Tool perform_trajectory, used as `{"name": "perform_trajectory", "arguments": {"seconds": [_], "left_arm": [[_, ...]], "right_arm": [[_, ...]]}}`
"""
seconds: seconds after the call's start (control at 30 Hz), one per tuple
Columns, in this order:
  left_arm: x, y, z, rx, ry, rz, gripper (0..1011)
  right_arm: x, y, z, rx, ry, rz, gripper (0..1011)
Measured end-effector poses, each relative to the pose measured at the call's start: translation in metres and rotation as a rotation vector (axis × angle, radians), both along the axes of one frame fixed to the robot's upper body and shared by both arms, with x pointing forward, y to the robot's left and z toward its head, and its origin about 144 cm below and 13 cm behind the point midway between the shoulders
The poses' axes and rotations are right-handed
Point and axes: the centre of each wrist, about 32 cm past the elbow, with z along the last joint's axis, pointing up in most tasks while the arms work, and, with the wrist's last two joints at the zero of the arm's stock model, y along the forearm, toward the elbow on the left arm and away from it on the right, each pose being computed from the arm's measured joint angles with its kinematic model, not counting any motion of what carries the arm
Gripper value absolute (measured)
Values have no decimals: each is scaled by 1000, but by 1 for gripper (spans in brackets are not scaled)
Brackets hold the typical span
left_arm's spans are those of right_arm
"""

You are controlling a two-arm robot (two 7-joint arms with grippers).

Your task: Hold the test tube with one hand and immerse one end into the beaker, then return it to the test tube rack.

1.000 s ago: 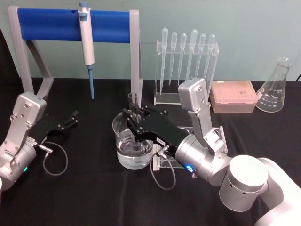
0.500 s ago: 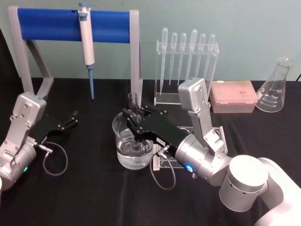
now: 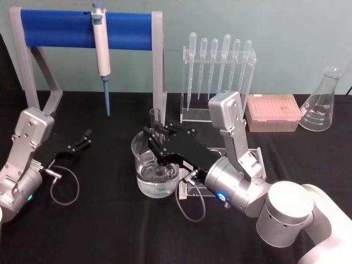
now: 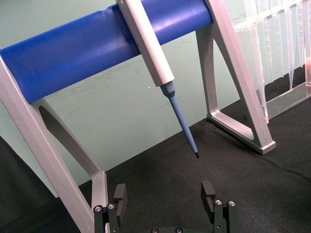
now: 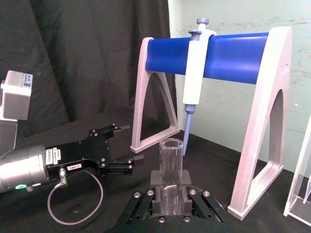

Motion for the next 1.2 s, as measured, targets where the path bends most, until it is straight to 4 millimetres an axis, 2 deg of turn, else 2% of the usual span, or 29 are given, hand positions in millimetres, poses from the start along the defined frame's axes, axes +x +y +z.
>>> {"name": "perform_trajectory", "arguments": {"seconds": [1.2], "left_arm": [[0,0,0,0,0,0,1000]], "right_arm": [[0,0,0,0,0,0,226]]}}
